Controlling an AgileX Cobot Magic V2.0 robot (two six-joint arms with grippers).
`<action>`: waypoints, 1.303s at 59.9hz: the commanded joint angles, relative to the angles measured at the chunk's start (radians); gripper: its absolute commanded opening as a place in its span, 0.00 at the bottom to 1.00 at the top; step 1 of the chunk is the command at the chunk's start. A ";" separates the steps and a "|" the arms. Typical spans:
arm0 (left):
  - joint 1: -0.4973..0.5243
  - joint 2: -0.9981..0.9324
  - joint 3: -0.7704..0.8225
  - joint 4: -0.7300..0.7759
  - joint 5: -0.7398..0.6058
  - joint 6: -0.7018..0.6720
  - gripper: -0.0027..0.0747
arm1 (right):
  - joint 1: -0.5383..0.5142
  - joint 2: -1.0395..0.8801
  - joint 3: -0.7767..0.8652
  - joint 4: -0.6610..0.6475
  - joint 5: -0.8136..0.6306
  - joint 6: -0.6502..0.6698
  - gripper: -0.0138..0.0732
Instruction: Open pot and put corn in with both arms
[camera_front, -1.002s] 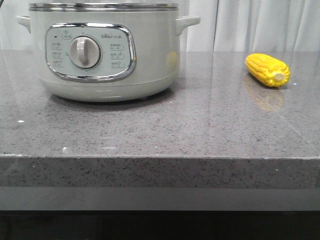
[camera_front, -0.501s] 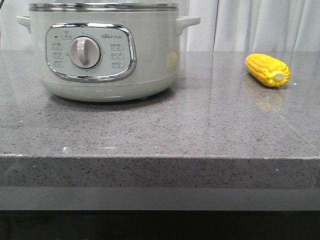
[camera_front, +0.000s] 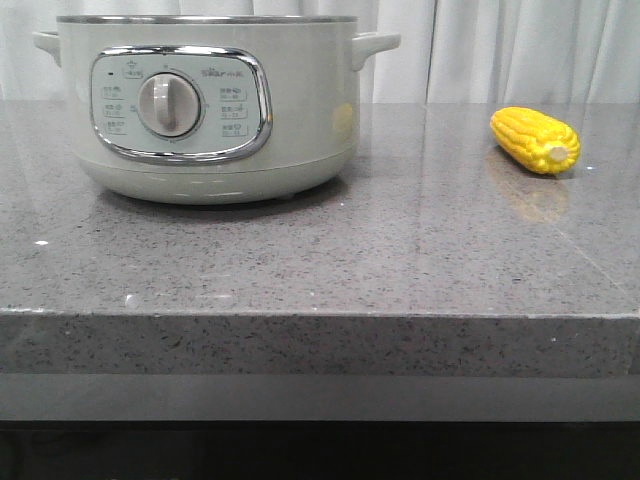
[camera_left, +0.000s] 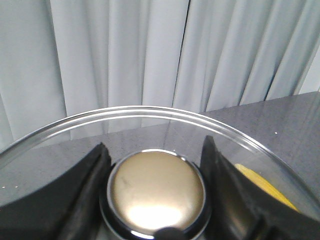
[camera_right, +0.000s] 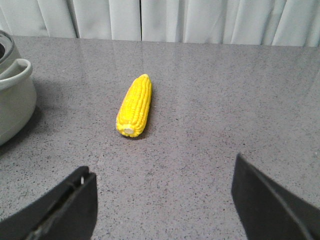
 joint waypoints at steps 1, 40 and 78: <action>-0.004 -0.119 -0.045 0.057 -0.013 -0.010 0.32 | -0.006 0.013 -0.032 0.002 -0.072 -0.003 0.82; 0.127 -0.719 0.455 0.050 0.234 -0.016 0.32 | -0.006 0.023 -0.003 0.006 -0.063 -0.003 0.82; 0.127 -0.824 0.543 0.048 0.232 -0.016 0.32 | 0.118 0.495 -0.292 0.039 0.102 -0.006 0.83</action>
